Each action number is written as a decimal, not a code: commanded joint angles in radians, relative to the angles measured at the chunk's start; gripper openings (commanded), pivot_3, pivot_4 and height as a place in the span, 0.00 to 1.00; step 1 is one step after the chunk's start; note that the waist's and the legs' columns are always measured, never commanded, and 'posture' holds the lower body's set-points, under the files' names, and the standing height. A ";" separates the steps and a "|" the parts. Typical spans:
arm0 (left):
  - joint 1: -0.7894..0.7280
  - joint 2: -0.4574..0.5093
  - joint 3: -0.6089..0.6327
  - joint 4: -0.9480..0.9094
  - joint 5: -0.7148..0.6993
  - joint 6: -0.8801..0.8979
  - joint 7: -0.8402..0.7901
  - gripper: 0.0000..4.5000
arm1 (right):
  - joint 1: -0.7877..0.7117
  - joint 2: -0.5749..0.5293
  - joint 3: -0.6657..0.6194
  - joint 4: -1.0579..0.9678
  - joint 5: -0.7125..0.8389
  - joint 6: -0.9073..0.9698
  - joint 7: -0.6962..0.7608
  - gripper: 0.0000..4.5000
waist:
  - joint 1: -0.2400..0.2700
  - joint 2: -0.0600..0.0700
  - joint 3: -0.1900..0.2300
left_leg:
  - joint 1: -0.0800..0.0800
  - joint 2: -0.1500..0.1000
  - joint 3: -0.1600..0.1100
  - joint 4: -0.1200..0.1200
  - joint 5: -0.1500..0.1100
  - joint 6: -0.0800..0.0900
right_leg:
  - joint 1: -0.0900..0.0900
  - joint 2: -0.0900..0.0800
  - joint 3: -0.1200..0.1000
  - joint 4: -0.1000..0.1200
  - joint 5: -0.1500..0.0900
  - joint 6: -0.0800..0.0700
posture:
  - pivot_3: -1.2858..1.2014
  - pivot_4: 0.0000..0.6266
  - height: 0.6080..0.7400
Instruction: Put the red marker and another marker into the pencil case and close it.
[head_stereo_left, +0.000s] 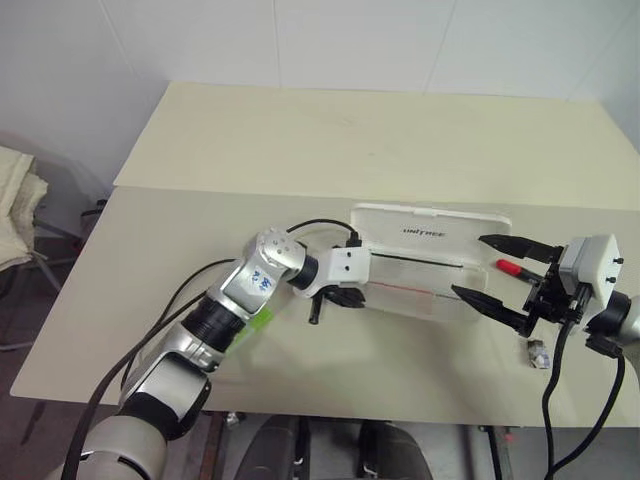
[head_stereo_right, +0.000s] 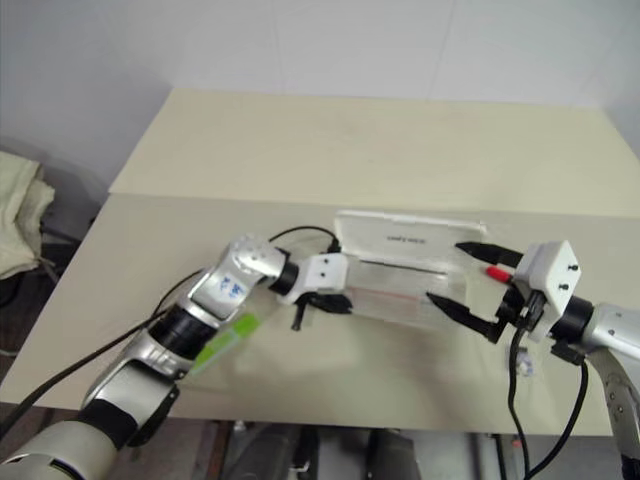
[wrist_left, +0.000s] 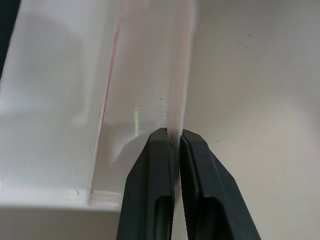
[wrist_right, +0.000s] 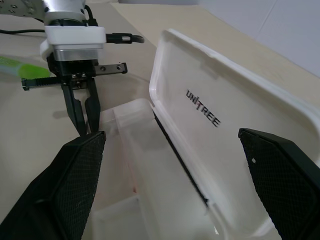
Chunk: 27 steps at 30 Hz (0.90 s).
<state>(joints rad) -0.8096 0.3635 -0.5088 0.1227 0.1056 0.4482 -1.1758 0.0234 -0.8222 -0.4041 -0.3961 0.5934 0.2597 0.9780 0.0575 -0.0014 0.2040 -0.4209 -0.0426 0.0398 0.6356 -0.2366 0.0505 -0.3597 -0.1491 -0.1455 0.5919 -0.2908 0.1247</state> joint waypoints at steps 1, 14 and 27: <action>0.053 0.049 -0.043 -0.063 -0.004 0.080 -0.051 0.05 | -0.011 -0.016 -0.026 -0.011 0.018 0.001 0.009 1.00 | -0.007 0.000 0.000 | 0.000 0.001 0.000 0.000 0.000 -0.001 | 0.000 0.001 0.000 0.000 0.000 -0.001 | 0.52 0.24 1.00; 0.021 0.042 -0.024 -0.107 -0.037 0.269 -0.002 0.05 | -0.032 0.021 0.014 -0.004 0.006 -0.014 -0.003 1.00 | -0.020 0.000 0.000 | 0.001 0.004 0.001 0.000 -0.001 -0.002 | -0.001 0.002 0.010 0.002 -0.001 -0.003 | 0.52 0.24 1.00; 0.022 0.056 -0.050 -0.222 -0.100 0.476 0.005 0.05 | -0.010 0.074 0.038 -0.003 -0.018 -0.046 -0.013 1.00 | -0.023 0.000 0.000 | 0.001 0.003 0.001 0.000 -0.001 -0.002 | -0.001 0.002 0.011 0.002 -0.001 -0.003 | 0.52 0.24 1.00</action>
<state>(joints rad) -0.8105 0.4091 -0.5239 -0.0741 0.0407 0.8894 -1.1481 0.0148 -0.7550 -0.3576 -0.3887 0.5740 0.2367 0.9742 0.0350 -0.0013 0.2040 -0.4201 -0.0392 0.0409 0.6360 -0.2371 0.0482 -0.3610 -0.1466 -0.1342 0.5941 -0.2923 0.1222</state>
